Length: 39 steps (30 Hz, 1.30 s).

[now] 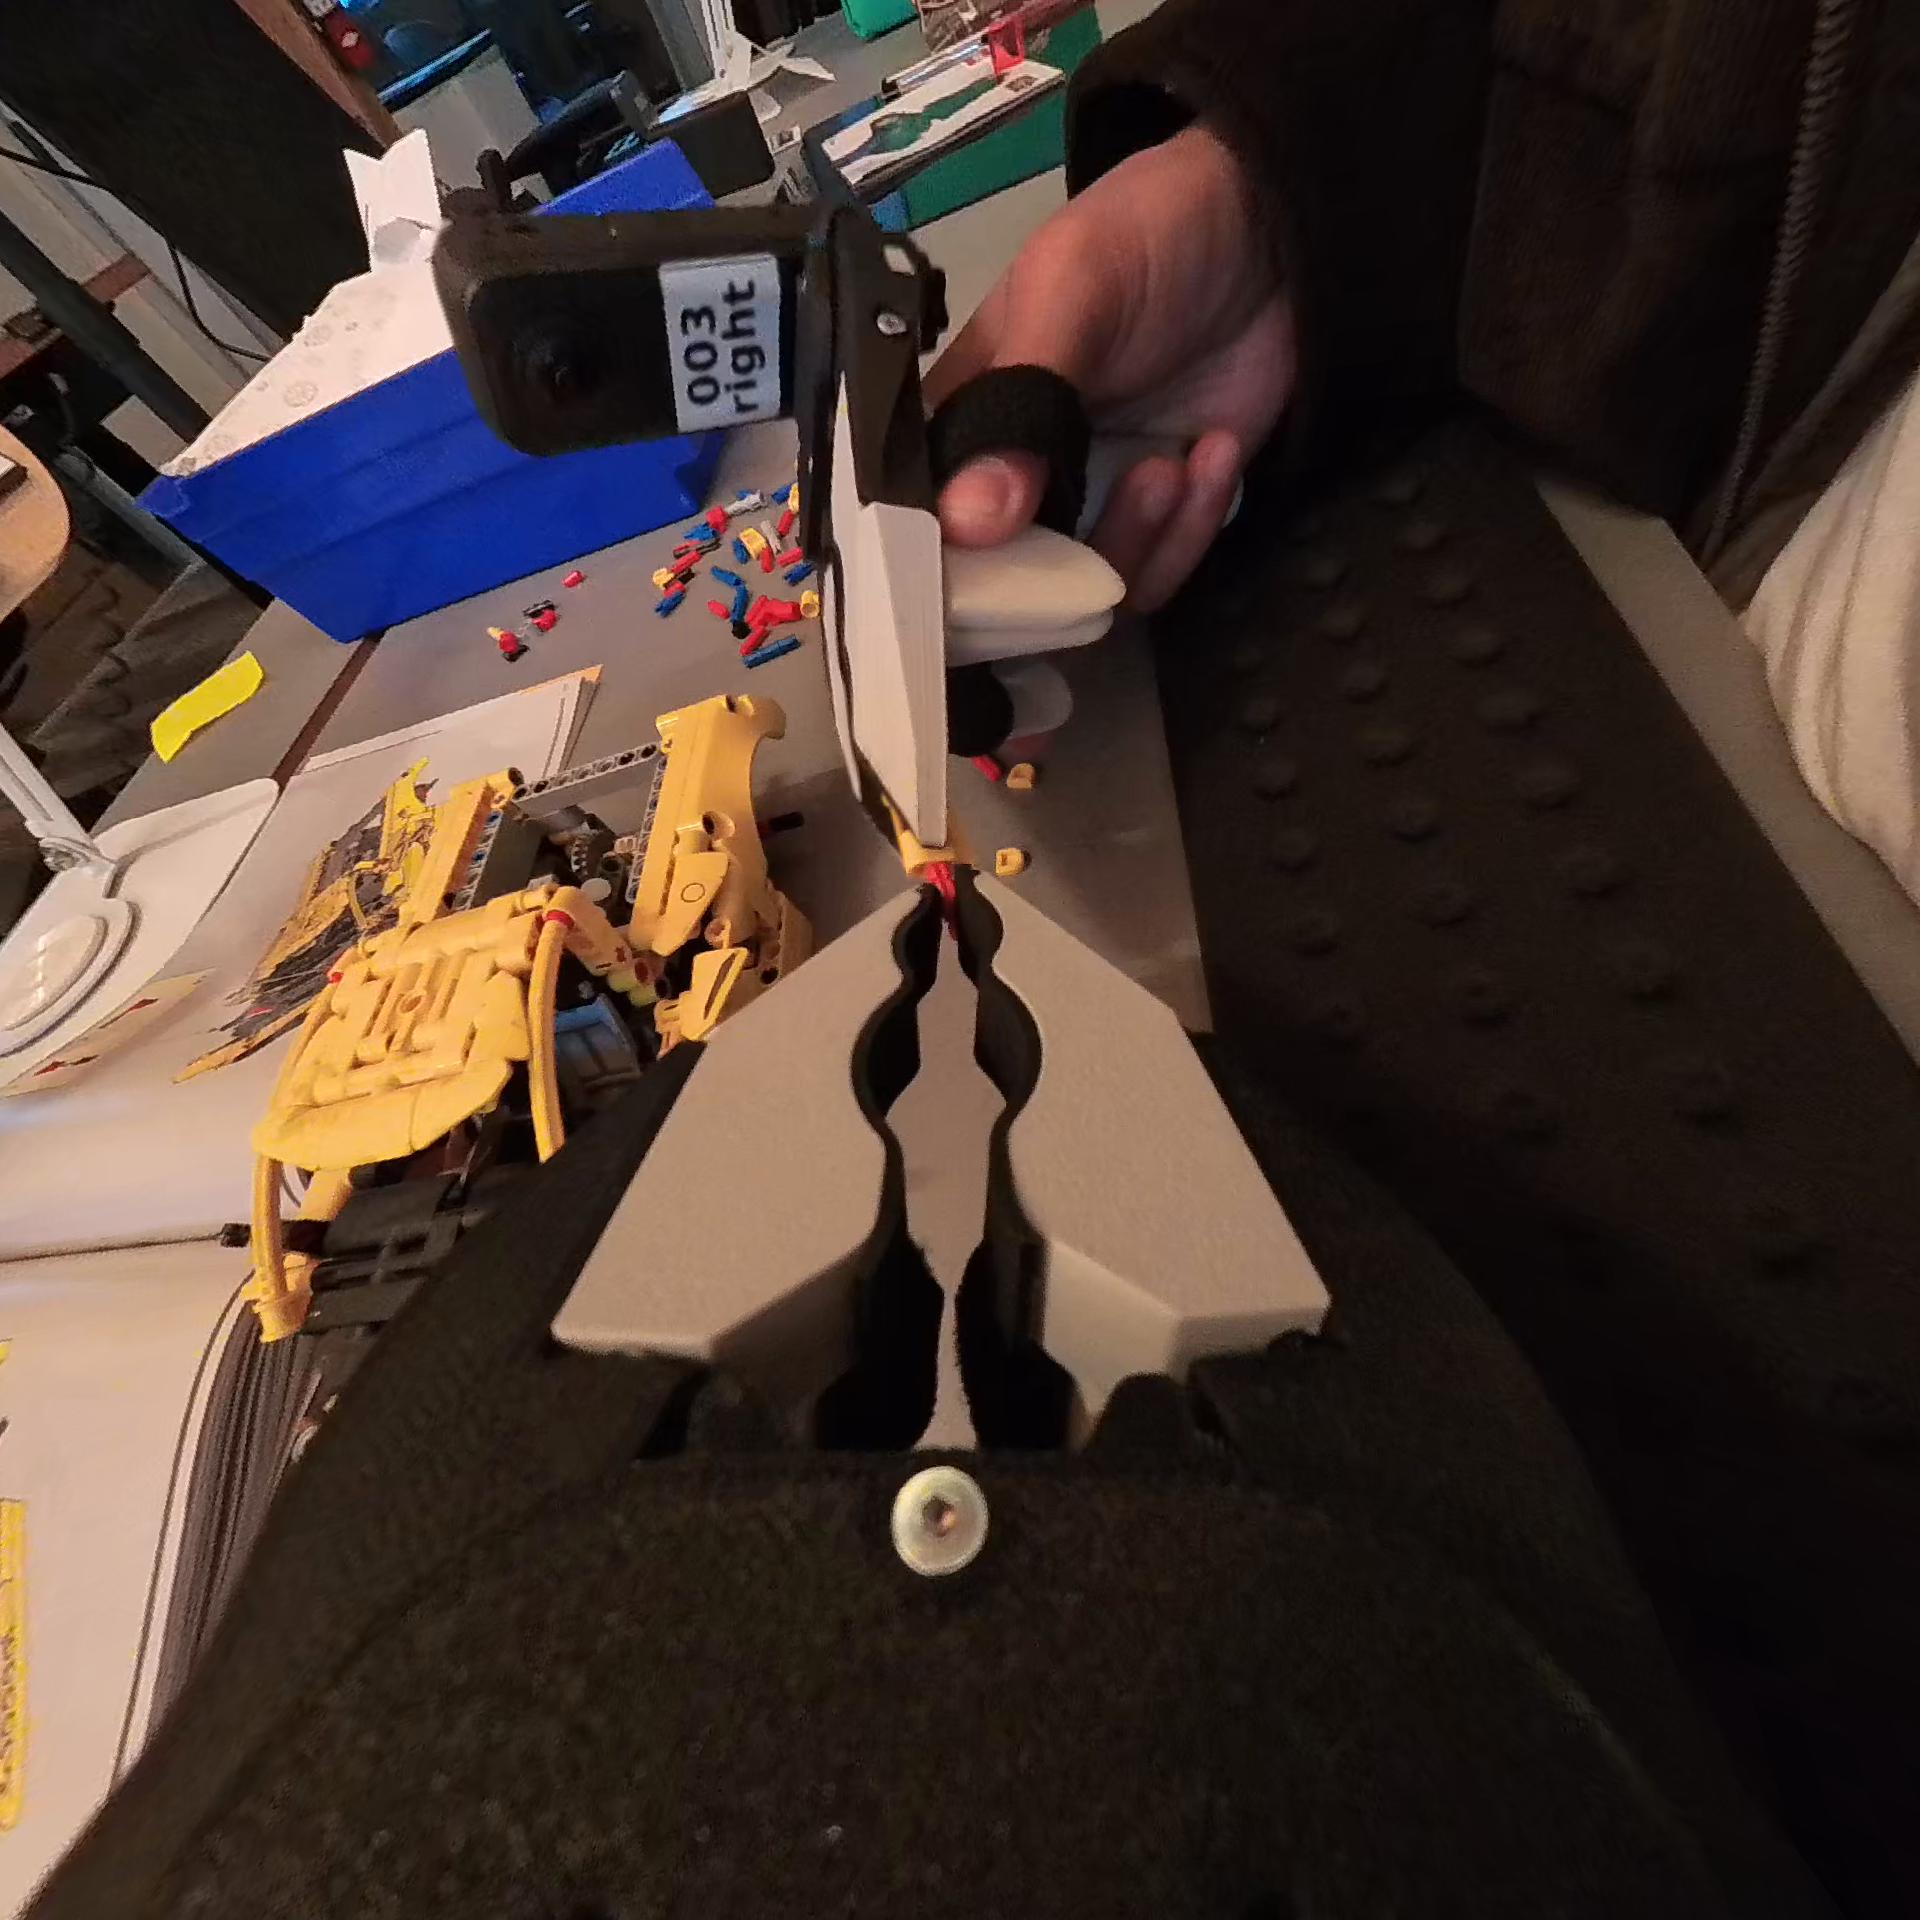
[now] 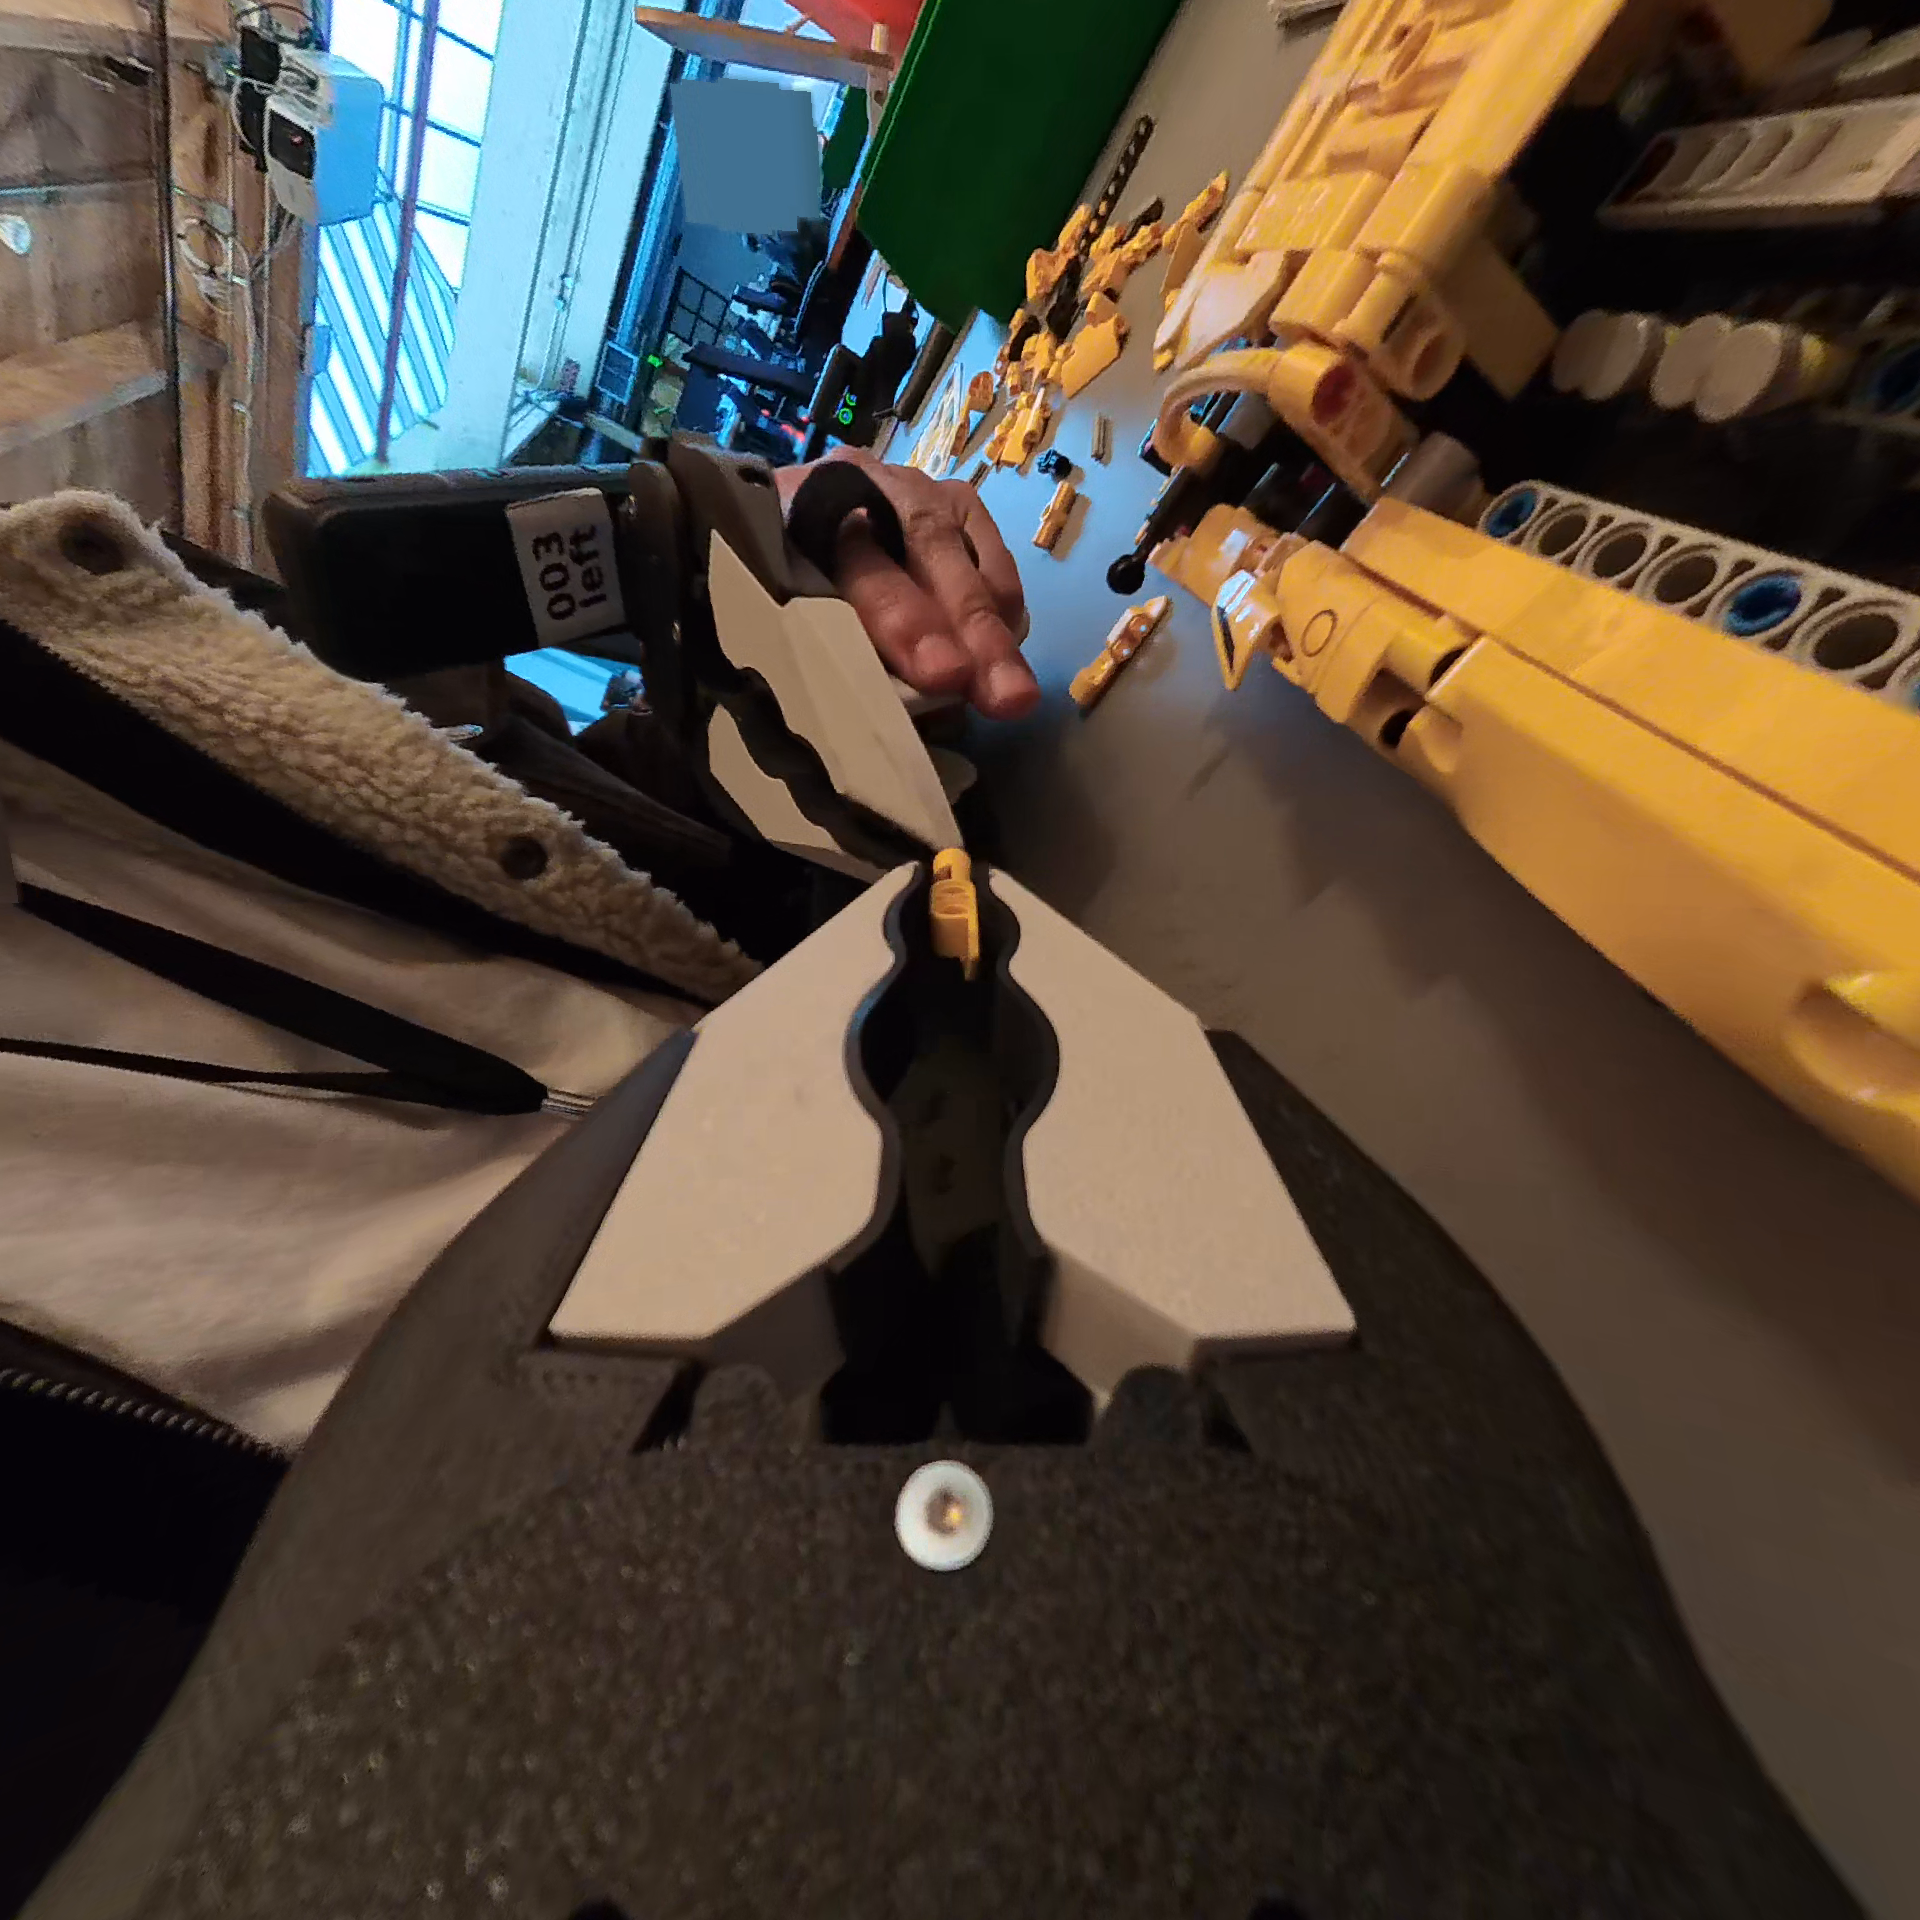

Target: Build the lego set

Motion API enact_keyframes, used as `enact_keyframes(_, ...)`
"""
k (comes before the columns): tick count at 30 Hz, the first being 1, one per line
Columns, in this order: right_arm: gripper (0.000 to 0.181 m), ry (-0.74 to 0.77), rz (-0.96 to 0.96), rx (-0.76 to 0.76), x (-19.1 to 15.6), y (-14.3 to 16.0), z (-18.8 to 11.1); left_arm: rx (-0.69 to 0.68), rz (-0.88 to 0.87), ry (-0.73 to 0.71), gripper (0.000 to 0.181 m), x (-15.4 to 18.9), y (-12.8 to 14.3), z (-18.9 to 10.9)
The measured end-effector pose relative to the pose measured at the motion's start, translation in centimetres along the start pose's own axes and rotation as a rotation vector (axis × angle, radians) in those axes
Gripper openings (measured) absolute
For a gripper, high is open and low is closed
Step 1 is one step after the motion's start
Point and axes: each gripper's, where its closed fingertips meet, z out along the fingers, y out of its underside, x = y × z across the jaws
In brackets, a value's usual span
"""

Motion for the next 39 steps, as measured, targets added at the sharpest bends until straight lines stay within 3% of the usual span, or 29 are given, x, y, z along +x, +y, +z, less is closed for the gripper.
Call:
enact_keyframes(14,0.006,0.002,0.025,-0.129,0.5,1.6,0.2,-0.060,0.081,0.041,0.002,1.3,0.8,0.5)
enact_keyframes(23,0.006,0.027,-0.249,-0.198,-0.6,2.5,0.3,0.023,-0.116,0.183,0.002,2.4,-0.2,0.1)
enact_keyframes(27,0.006,0.071,-0.369,-0.264,-0.4,3.0,0.3,0.023,-0.127,0.202,0.002,2.8,-0.1,0.3)
enact_keyframes(36,0.006,-0.019,-0.294,-0.114,-1.5,1.1,-0.4,0.124,-0.251,0.158,0.002,1.1,-1.5,-0.2)
enact_keyframes(39,0.006,-0.015,-0.305,-0.094,-1.5,0.8,-0.7,0.120,-0.376,0.233,0.005,1.5,-1.0,-0.5)
